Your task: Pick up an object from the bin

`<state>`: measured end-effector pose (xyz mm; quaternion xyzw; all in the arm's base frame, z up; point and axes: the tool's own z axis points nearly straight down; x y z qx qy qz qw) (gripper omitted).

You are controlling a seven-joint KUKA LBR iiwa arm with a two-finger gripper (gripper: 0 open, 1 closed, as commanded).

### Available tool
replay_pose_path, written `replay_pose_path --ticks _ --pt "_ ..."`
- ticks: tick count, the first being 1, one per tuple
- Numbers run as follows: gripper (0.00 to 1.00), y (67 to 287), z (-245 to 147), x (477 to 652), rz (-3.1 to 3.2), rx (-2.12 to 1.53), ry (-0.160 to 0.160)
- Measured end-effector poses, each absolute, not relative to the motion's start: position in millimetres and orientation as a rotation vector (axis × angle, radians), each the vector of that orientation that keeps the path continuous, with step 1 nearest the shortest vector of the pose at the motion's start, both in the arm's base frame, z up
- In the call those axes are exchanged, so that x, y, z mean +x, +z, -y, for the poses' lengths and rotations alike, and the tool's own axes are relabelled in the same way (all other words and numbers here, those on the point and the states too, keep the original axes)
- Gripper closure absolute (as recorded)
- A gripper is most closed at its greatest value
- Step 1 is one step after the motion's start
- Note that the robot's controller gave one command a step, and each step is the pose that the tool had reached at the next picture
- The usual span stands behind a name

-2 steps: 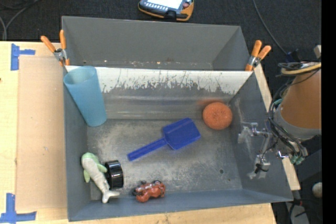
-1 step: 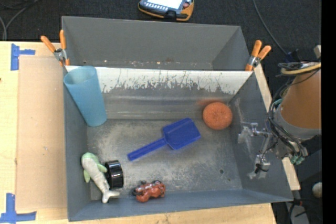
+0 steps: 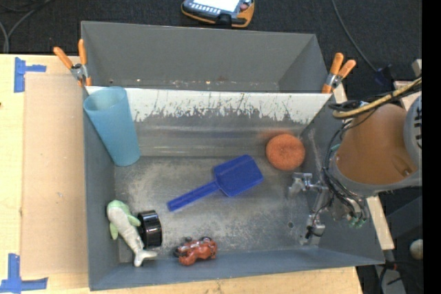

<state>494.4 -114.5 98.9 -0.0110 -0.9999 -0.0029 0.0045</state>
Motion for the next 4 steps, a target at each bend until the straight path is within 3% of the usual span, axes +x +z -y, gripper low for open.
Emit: replay_pose_path --ticks 1,2,3,4 --pt "0.0 109 114 492.6 3.138 -0.022 -0.003" --pt "0.0 215 106 504.5 3.138 0.009 -0.004" --pt "0.0 222 135 528.2 3.131 -0.001 -0.005" --pt "0.0 150 85 490.4 3.127 0.062 -0.014"
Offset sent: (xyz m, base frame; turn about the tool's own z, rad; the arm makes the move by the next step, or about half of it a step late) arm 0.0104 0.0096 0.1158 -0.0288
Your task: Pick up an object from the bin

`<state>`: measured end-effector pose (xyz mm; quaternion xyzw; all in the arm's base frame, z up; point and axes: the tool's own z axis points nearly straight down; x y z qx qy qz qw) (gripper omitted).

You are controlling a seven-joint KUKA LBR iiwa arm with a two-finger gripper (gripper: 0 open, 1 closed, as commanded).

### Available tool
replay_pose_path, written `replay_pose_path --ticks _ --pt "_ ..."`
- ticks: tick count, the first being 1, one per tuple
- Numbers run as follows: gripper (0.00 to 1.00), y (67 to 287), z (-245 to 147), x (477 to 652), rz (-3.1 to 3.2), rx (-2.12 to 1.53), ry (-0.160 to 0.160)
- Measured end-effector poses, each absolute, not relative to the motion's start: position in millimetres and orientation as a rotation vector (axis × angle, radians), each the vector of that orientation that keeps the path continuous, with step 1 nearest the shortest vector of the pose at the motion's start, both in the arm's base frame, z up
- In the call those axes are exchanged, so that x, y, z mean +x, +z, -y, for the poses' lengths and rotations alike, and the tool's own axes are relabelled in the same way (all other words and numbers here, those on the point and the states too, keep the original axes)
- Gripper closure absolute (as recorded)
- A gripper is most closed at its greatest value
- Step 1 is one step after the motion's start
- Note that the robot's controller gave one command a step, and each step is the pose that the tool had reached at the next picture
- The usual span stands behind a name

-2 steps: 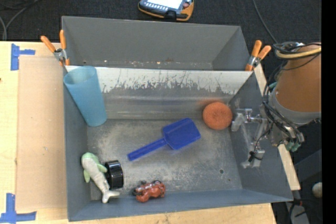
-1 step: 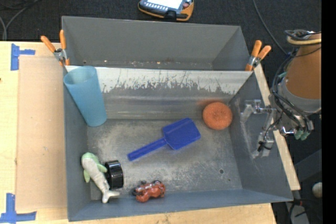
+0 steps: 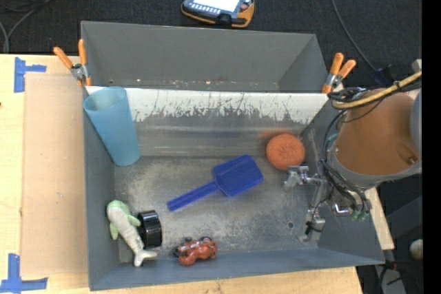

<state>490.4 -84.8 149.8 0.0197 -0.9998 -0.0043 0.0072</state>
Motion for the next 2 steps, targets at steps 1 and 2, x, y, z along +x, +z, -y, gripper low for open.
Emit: replay_pose_path --ticks 1,2 --pt "1.0 149.4 87.3 522.6 3.142 0.027 -0.002" --pt "1.0 149.4 87.2 522.6 3.142 0.028 -0.002"
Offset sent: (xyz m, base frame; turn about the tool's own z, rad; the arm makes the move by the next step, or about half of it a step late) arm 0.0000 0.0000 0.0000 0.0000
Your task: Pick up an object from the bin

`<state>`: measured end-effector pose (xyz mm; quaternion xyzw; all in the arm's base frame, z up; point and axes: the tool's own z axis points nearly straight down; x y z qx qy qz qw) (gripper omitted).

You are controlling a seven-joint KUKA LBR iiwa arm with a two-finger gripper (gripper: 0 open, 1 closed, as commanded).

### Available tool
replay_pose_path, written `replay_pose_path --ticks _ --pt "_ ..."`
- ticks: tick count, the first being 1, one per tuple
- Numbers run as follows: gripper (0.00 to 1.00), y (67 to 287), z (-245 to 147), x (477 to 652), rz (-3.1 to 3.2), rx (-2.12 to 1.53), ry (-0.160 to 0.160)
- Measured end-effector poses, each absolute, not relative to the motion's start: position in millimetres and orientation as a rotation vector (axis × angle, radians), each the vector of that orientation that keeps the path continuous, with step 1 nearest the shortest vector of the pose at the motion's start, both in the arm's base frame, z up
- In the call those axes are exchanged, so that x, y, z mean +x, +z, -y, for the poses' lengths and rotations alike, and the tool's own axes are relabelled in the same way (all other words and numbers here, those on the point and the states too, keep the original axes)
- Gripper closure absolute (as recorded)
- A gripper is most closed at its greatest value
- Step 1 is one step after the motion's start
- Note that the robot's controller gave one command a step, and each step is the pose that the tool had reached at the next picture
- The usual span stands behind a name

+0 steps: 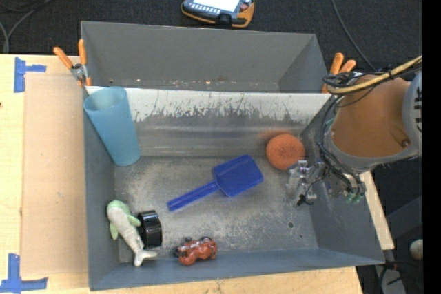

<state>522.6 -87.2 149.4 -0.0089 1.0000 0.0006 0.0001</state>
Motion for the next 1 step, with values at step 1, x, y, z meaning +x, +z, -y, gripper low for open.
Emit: replay_pose_path --ticks 1 --pt "1.0 170.1 79.0 528.5 -3.138 -0.065 0.003"
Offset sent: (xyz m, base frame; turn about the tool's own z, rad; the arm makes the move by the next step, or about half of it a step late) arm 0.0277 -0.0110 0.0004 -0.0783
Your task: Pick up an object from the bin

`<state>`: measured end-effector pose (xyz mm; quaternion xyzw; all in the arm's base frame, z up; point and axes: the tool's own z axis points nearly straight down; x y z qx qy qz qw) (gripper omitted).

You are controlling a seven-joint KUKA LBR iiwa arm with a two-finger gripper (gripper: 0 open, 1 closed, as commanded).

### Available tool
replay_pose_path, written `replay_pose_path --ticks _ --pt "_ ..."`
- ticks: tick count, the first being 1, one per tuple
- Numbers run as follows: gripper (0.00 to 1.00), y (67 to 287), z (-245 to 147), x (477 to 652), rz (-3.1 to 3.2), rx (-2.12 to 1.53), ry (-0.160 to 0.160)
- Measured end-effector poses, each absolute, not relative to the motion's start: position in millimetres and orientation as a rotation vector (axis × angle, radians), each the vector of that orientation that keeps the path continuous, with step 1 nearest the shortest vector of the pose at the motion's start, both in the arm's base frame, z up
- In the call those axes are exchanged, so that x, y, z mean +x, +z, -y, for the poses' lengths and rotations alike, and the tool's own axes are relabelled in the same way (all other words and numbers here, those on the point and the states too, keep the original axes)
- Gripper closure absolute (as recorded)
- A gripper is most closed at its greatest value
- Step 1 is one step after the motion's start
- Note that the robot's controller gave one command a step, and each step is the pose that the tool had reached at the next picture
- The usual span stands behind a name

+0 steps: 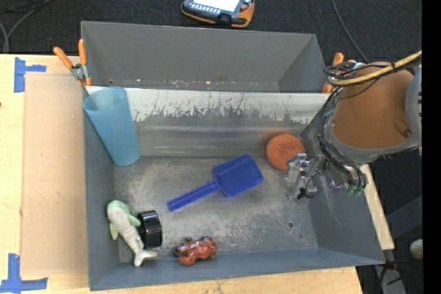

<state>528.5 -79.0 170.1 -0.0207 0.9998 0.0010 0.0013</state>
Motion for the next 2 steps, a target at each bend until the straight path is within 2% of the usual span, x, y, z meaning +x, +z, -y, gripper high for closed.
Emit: replay_pose_path --ticks 1,2 --pt "1.0 149 97 550.5 -3.139 -0.148 0.003" --pt "1.0 133 -3 540.8 -3.135 -0.218 0.004"
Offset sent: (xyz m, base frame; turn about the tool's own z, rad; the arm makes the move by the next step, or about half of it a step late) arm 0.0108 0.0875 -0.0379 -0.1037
